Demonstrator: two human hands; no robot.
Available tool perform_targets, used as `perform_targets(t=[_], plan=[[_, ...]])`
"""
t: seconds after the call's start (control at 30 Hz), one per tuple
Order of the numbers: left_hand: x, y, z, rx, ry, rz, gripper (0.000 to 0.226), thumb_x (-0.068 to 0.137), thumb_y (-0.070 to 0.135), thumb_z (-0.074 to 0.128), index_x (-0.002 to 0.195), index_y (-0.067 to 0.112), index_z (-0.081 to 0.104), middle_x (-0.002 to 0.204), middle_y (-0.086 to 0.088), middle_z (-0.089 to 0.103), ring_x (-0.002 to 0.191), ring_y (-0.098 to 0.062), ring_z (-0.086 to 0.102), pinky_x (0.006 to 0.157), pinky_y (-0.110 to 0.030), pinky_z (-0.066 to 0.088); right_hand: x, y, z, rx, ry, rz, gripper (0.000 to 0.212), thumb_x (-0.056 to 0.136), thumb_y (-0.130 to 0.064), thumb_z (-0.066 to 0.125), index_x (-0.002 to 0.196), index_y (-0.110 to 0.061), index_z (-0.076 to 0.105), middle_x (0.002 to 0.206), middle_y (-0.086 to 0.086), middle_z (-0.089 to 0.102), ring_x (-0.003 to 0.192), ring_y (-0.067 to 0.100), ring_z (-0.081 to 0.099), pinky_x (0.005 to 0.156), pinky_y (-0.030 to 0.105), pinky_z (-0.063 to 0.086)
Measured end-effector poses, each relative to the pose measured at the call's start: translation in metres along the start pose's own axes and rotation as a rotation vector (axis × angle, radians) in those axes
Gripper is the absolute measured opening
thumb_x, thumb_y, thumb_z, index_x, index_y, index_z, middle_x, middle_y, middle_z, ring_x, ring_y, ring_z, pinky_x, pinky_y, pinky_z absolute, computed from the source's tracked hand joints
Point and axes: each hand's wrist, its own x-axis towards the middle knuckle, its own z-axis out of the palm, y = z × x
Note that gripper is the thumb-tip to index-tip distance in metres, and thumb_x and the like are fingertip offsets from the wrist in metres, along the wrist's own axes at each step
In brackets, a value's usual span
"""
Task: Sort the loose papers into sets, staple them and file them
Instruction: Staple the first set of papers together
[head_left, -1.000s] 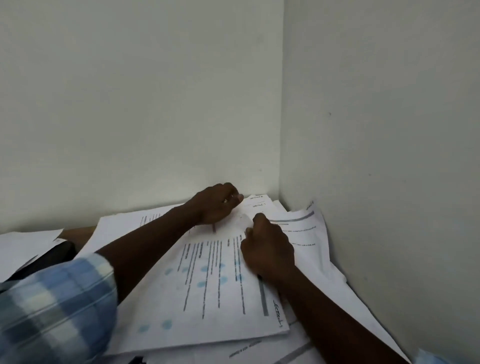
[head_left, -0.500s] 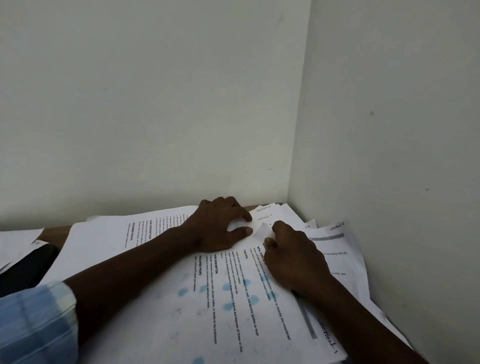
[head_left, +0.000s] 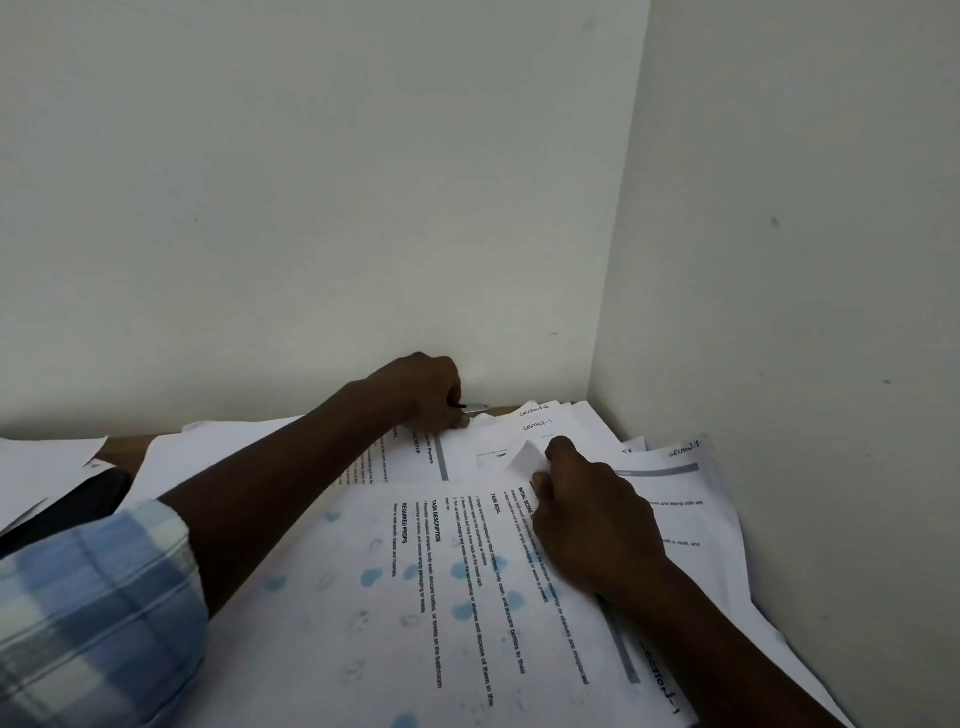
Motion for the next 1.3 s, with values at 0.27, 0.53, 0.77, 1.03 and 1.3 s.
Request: perform_targets(t=[0.27, 0.53, 0.77, 1.03, 1.3], plan=[[-0.009, 0.005, 0.002, 0.084, 0.264, 0.008, 0.031, 0.094, 0.051, 0.061, 0.099, 0.024, 0.075, 0.105, -0.001, 0.065, 0.092, -0.027, 0.064, 0.078, -0.036, 0.055, -0.002, -0.001, 0.001, 0.000, 0.005, -0.023, 0.014, 0.106, -0.031, 0.039, 0.097, -0.022, 0.033, 0.072, -0.008, 0.039, 0.077, 0.027, 0.045, 0.070, 0.036, 0.035], [-0.037, 0.001, -0.021, -1.352, 0.587, 0.058, 0.017, 0.100, 0.022, 0.067, 0.111, 0.010, 0.071, 0.101, -0.004, 0.077, 0.088, -0.020, 0.074, 0.083, -0.035, 0.060, 0.000, 0.002, 0.007, 0.011, 0.021, -0.032, 0.015, 0.107, -0.033, 0.037, 0.096, -0.023, 0.032, 0.073, -0.008, 0.041, 0.078, 0.028, 0.046, 0.071, 0.038, 0.036], [-0.068, 0.001, 0.022, -1.827, 0.149, -0.017, 0.024, 0.106, 0.012, 0.052, 0.122, 0.001, 0.065, 0.115, -0.019, 0.073, 0.087, -0.020, 0.076, 0.075, -0.030, 0.064, 0.000, 0.004, 0.011, 0.092, 0.063, -0.016, 0.018, 0.107, -0.035, 0.037, 0.095, -0.023, 0.034, 0.076, -0.006, 0.048, 0.080, 0.031, 0.048, 0.071, 0.038, 0.037], [-0.081, 0.003, 0.024, -1.522, -0.067, 0.102, 0.031, 0.102, 0.013, 0.058, 0.131, 0.004, 0.067, 0.125, -0.017, 0.073, 0.107, -0.025, 0.073, 0.094, -0.035, 0.057, 0.005, 0.007, 0.017, 0.316, 0.121, 0.001, 0.015, 0.107, -0.039, 0.043, 0.101, -0.026, 0.044, 0.095, 0.000, 0.062, 0.093, 0.028, 0.060, 0.085, 0.045, 0.050], [-0.094, 0.013, 0.012, -1.353, 0.000, 0.181, 0.017, 0.100, 0.009, 0.062, 0.111, 0.009, 0.076, 0.105, -0.010, 0.079, 0.096, -0.018, 0.075, 0.075, -0.027, 0.060, 0.004, 0.009, 0.020, 0.349, 0.176, -0.065, 0.019, 0.107, -0.036, 0.045, 0.094, -0.022, 0.041, 0.082, -0.001, 0.056, 0.083, 0.030, 0.058, 0.077, 0.048, 0.050]])
